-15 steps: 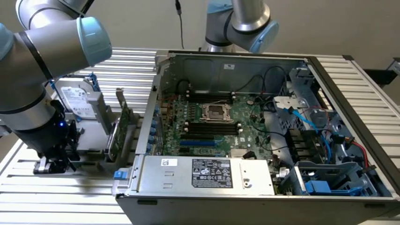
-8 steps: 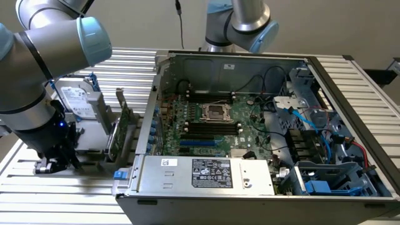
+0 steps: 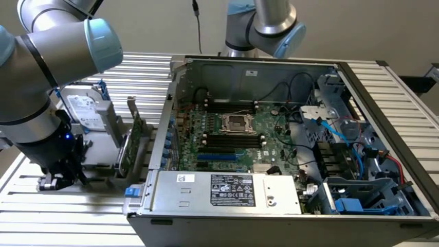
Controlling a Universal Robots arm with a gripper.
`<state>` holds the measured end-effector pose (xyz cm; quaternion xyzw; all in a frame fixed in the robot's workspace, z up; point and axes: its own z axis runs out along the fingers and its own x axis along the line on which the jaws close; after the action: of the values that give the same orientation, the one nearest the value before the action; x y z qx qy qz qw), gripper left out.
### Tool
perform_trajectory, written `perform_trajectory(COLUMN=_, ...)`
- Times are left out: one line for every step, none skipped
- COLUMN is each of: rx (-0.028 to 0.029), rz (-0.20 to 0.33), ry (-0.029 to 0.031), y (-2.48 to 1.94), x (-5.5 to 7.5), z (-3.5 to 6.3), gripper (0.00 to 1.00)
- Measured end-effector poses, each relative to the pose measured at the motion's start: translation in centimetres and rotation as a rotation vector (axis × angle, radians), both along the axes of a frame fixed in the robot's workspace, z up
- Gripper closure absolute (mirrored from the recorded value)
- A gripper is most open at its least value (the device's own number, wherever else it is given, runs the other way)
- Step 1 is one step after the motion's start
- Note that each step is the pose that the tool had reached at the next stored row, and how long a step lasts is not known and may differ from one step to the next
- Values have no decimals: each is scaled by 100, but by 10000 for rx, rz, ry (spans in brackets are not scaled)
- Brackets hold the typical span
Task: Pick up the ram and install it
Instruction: 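Pick up the ram and move it above insertion slot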
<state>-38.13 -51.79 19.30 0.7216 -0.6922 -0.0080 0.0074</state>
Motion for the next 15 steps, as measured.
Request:
perform_trajectory(rx=0, rz=0, ry=0, y=0, x=0, z=0, gripper=86)
perform_trajectory(rx=0, rz=0, ry=0, y=0, x=0, z=0, gripper=86)
perform_trajectory(rx=0, rz=0, ry=0, y=0, x=0, z=0, gripper=86)
perform_trajectory(rx=1, rz=0, ry=0, y=0, x=0, z=0, gripper=86)
perform_trajectory(rx=1, rz=0, ry=-1, y=0, x=0, z=0, gripper=86)
perform_trajectory(rx=0, rz=0, ry=0, y=0, x=0, z=0, gripper=86)
perform_trajectory(rx=0, rz=-1, ry=-1, y=0, x=0, z=0, gripper=86)
perform_trajectory(rx=0, rz=0, ry=-1, y=0, x=0, z=0, gripper=86)
perform_trajectory(rx=0, rz=0, ry=0, y=0, x=0, z=0, gripper=86)
perform_trajectory(rx=0, rz=0, ry=0, y=0, x=0, z=0, gripper=86)
perform_trajectory(rx=1, rz=0, ry=0, y=0, x=0, z=0, gripper=86)
perform_trajectory(rx=1, rz=0, ry=-1, y=0, x=0, z=0, gripper=86)
perform_trajectory(rx=0, rz=0, ry=-1, y=0, x=0, z=0, gripper=86)
perform_trajectory(rx=2, rz=0, ry=-1, y=0, x=0, z=1, gripper=86)
perform_trajectory(rx=2, rz=-1, ry=0, y=1, x=0, z=8, gripper=86)
